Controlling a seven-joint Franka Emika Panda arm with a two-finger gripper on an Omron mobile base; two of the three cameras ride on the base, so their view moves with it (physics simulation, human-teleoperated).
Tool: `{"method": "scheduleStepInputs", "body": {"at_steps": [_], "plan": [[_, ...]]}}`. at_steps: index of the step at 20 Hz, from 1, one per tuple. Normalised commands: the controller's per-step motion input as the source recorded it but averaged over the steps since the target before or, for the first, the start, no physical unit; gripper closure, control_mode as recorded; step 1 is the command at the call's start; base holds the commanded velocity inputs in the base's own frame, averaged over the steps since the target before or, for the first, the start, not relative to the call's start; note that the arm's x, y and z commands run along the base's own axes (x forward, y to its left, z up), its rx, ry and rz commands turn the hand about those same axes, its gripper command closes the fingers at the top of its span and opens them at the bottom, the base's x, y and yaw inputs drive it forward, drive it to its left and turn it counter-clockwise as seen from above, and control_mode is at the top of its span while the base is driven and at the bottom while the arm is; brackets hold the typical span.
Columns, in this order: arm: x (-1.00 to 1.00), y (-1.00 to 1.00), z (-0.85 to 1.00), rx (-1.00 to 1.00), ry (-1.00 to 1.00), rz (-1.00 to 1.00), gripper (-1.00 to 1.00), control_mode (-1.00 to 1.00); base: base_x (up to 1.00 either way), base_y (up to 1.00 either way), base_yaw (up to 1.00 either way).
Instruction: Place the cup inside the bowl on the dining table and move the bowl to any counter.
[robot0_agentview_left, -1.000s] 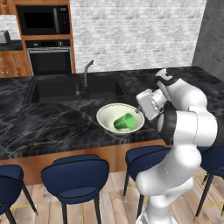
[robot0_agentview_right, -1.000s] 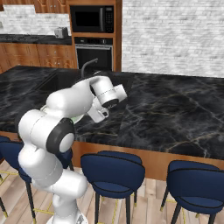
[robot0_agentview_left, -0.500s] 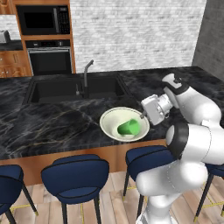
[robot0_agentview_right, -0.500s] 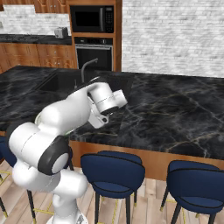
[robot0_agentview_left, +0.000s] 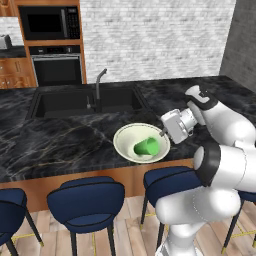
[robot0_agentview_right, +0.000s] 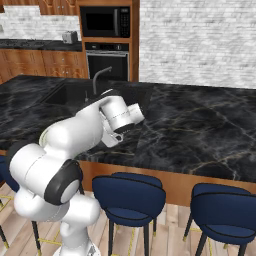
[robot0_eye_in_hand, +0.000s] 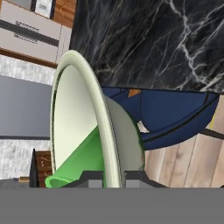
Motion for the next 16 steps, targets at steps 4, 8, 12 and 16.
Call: {"method": "scheduleStepInputs", "body": {"at_steps": [4, 8, 12, 16], "plan": [[0.00, 0.00, 0.00, 0.00, 0.00, 0.00, 1.00, 1.00, -0.02, 0.00, 0.00], [0.00, 0.00, 0.00, 0.00, 0.00, 0.00, 1.00, 1.00, -0.61, 0.04, 0.00], [0.00, 0.00, 0.00, 0.00, 0.00, 0.00, 1.00, 1.00, -0.82, 0.09, 0.00], [0.00, 0.00, 0.00, 0.00, 0.00, 0.00, 1.00, 1.00, -0.56, 0.07, 0.00]]}}
